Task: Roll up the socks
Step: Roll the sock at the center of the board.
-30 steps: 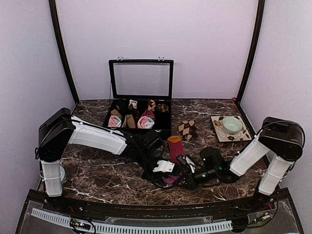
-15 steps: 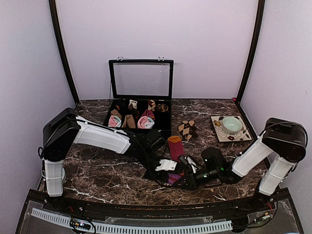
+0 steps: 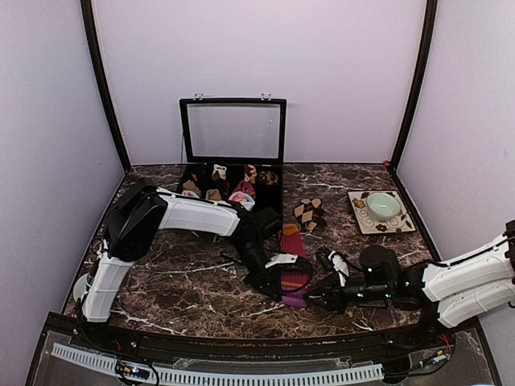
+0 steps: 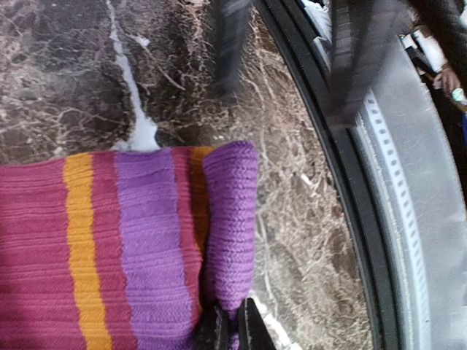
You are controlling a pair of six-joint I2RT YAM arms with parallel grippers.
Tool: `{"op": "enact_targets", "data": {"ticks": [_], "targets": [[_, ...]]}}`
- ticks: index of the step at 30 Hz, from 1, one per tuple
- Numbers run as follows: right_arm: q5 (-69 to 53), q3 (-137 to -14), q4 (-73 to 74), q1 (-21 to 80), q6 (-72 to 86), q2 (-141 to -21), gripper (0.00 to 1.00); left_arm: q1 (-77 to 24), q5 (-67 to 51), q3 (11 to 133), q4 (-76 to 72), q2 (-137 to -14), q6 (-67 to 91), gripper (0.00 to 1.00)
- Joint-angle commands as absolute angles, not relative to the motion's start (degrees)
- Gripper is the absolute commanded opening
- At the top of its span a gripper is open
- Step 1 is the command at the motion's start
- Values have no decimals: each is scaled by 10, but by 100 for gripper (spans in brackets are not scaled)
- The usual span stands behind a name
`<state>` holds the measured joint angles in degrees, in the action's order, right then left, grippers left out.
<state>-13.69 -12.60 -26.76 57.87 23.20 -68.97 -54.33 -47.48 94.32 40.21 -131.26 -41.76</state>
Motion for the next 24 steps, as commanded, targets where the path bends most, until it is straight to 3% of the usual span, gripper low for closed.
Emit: {"op": "enact_targets", "data": {"ticks": [1,6,13,24], "targets": [[-52,-108,-221,629,138,-602,31,-548,-492,958,527,-1350,-413,4],[-35,-108,-203,676,90,-578,31,-548,-486,969,560,-1365,-402,4],[-18,-161,-204,740,33,-685,31,-548,-457,991,574,-1391,-383,3],[-1,-247,-213,752,-69,-803,31,-548,-429,1052,595,-1437,-355,1]]}}
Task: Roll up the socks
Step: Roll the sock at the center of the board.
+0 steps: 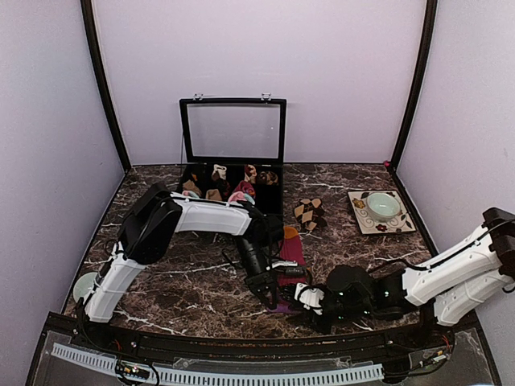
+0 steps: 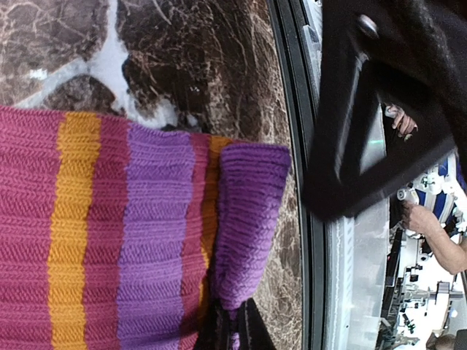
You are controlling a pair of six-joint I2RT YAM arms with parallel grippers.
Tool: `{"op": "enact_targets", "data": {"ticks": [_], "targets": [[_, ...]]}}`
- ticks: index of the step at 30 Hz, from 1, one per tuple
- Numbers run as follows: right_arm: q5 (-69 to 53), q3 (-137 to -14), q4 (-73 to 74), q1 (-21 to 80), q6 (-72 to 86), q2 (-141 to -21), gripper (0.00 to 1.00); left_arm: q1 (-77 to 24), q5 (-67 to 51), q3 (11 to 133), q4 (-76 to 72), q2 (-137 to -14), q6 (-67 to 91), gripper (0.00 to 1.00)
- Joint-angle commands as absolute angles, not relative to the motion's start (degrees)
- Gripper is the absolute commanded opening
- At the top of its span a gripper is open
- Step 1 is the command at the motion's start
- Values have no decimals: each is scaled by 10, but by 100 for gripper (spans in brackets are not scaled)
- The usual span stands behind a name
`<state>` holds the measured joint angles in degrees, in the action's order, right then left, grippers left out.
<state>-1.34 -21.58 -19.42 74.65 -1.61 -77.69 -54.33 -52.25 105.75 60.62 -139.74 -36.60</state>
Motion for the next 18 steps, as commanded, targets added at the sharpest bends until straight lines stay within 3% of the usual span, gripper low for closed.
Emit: {"op": "enact_targets", "data": {"ticks": [1,18], "targets": [[-2,-252,-212,752,-77,-812,31,-548,-429,1053,596,-1438,-354,1],[60,-238,-281,745,-66,-897,27,-548,-393,1064,607,-1444,-361,1]]}}
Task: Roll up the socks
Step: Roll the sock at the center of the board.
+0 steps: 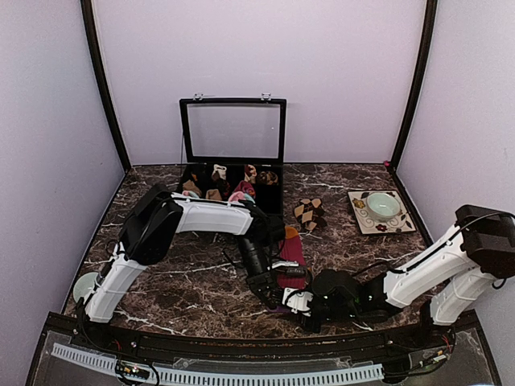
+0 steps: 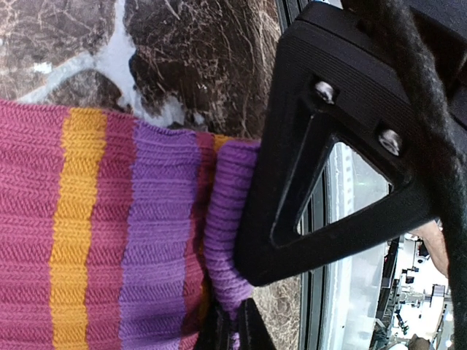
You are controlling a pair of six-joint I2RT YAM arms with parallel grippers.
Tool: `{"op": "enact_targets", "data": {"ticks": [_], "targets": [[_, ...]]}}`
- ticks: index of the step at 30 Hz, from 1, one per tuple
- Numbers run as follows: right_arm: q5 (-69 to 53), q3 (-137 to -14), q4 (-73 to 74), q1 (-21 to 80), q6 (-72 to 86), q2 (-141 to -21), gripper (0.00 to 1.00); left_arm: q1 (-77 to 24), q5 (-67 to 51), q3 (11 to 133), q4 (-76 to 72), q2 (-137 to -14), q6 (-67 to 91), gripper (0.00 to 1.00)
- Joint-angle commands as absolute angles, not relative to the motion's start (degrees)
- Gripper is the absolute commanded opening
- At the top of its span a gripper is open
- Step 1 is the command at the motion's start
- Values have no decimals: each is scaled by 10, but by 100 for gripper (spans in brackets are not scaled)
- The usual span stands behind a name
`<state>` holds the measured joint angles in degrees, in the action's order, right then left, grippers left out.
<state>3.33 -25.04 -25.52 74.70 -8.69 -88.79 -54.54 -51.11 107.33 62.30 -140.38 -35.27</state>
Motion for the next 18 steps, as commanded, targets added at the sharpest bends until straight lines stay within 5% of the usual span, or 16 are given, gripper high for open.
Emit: {"op": "enact_targets", "data": {"ticks": [1,11,15,18], "targets": [[63,-233,-280,745,-60,-897,26,-548,-394,1063,609,-1444,-363,1],[76,-207,-267,744,1,-901,21,-544,-399,1055,624,-1434,-389,10],[85,-202,-267,743,27,-909,20,-538,-407,1051,621,-1421,-392,24],[76,-193,-270,741,48,-909,16,-522,-420,1024,596,-1386,-387,46]]}}
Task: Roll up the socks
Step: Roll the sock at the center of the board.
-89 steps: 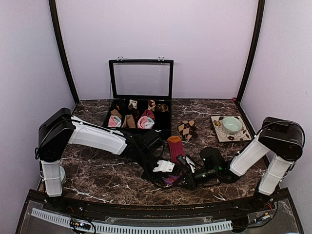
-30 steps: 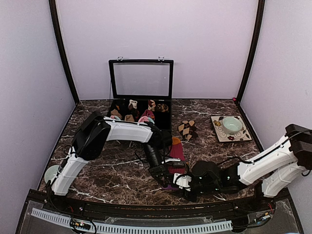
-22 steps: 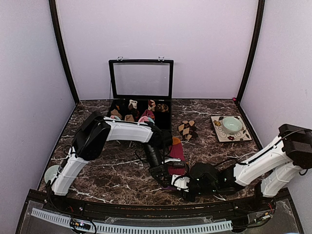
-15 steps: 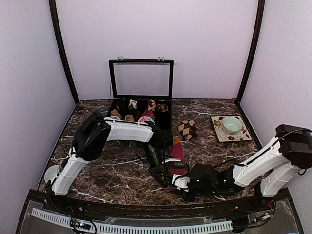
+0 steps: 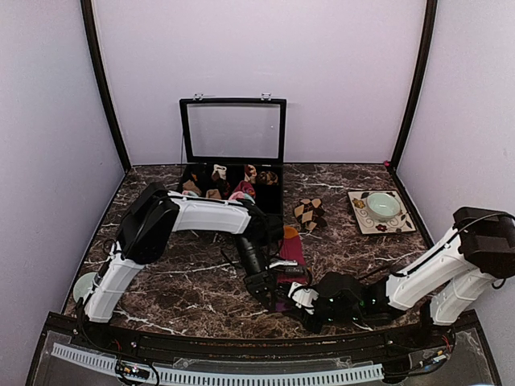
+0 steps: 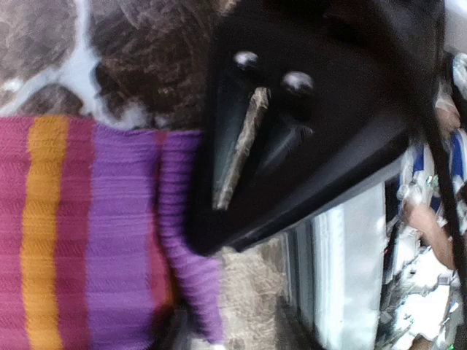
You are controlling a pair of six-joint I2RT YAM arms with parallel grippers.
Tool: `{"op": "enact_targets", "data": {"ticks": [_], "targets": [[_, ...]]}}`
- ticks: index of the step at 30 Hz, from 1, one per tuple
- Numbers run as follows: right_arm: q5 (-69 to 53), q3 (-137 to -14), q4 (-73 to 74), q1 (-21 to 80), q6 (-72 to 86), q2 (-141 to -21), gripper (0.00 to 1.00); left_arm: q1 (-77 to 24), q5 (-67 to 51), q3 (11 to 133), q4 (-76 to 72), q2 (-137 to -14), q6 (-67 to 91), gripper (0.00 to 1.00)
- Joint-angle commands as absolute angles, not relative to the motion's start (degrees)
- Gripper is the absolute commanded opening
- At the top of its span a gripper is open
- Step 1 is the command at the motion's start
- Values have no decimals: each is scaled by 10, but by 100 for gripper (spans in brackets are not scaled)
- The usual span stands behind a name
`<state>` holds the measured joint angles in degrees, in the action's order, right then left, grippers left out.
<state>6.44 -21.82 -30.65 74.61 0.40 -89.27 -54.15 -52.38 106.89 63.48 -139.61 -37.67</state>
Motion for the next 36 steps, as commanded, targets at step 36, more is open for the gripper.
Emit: {"op": "enact_targets", "data": {"ticks": [36], "targets": [[-272,-190,-317,534,339,-963,0,-576,-353,747,230,-1096,-478,64]]}}
